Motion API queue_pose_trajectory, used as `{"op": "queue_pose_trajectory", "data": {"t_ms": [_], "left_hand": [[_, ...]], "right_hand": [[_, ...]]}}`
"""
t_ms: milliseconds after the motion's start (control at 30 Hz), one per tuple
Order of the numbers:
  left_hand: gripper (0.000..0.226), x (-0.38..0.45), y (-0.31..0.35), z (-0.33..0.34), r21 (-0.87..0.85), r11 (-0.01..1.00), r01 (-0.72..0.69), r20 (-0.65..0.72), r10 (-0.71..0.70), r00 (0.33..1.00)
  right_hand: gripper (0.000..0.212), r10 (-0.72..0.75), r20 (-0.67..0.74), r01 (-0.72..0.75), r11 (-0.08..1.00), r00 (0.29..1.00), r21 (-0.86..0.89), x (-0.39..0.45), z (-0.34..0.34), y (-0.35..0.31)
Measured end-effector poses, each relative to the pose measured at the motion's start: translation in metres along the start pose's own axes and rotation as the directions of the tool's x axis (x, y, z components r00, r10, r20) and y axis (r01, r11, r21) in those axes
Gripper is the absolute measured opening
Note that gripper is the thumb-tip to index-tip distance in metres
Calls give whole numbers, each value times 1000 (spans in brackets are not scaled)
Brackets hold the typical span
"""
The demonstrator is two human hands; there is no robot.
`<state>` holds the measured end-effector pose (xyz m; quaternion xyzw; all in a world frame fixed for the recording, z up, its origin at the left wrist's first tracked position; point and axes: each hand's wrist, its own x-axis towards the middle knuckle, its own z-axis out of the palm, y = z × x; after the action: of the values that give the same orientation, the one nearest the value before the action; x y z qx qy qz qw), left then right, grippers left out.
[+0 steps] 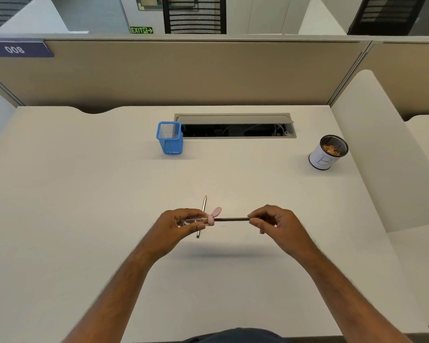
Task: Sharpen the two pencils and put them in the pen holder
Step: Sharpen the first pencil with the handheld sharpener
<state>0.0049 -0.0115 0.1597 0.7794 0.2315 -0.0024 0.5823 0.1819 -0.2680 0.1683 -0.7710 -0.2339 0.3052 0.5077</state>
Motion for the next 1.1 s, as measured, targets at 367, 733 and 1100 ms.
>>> {"op": "queue_pose_trajectory", "data": {"t_ms": [367, 733, 1100], "left_hand": [[27, 0, -5, -1, 48, 999, -11, -7, 11, 1000], [24, -3, -7, -6, -12, 1000, 19, -19, -19, 1000], [26, -2, -6, -8, 31, 1000, -7, -16, 7, 1000]], "right_hand": [[29, 112, 100, -117, 992, 989, 42, 1, 2, 3], [23, 10, 79, -16, 997, 997, 80, -2, -1, -1], [12, -36, 34, 36, 999, 999, 5, -4, 0, 1]]}}
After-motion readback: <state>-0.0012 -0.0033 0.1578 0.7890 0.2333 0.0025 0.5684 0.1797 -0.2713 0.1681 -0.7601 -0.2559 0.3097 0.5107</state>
